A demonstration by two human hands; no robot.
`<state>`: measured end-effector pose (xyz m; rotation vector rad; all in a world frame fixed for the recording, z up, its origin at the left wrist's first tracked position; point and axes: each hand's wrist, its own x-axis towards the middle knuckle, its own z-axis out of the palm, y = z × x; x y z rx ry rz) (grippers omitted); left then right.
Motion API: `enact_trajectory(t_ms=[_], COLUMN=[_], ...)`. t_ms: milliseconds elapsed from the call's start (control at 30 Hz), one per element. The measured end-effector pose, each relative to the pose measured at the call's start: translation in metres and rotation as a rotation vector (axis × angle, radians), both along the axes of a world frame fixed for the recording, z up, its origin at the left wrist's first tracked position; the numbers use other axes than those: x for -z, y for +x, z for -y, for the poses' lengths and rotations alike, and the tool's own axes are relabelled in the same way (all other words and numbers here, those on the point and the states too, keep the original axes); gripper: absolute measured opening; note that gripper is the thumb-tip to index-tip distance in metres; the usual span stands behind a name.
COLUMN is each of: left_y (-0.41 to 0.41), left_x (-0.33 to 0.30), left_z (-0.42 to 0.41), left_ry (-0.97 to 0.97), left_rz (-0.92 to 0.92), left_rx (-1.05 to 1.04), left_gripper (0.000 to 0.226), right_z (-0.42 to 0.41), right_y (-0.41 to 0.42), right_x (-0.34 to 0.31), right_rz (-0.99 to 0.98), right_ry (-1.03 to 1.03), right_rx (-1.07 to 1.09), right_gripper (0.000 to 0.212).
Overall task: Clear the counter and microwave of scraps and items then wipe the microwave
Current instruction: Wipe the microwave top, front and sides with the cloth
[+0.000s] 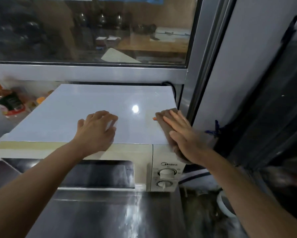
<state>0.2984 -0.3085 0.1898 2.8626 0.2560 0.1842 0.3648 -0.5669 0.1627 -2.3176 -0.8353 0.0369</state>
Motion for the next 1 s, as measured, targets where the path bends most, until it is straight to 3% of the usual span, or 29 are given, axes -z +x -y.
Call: enact_trajectory(t_ms=[167, 233, 433, 767, 833, 900, 1000], left_y=[-0.035, -0.045, -0.048, -0.046, -0.046, -0.049, -0.060], left_x=[0.006, 0.006, 0.007, 0.005, 0.005, 0.003, 0.002], left_z=[-0.009, -0.018, -0.027, -0.037, -0.044, -0.058, -0.089], left_ry=[0.147, 0.114, 0.046, -0.002, -0.006, -0.045, -0.020], left_rz=[0.218, 0.187, 0.155, 0.133, 0.107, 0.119, 0.170], left_rx=[0.001, -0.052, -0.034, 0.018, 0.059, 0.088, 0.058], left_gripper=[0.020, 0.025, 0.035, 0.037, 0.037, 0.036, 0.032], right_z=[0.024, 0.029, -0.005, -0.121, -0.110, -0.083, -0.044], right_y=[-0.026, -0.019, -0.034, -0.062, -0.062, -0.057, -0.053], right_x=[-0.002, -0.006, 0.003, -0.014, -0.018, -0.024, -0.020], right_rz=[0.047, 0.122, 0.476, 0.444, 0.335, 0.183, 0.236], right_ry=[-0.187, -0.317, -0.337, -0.458, -0.451, -0.532, -0.632], right_rx=[-0.126, -0.138, 0.036, 0.047, -0.030, -0.143, -0.135], right_gripper=[0.068, 0.064, 0.063, 0.061, 0.062, 0.080, 0.093])
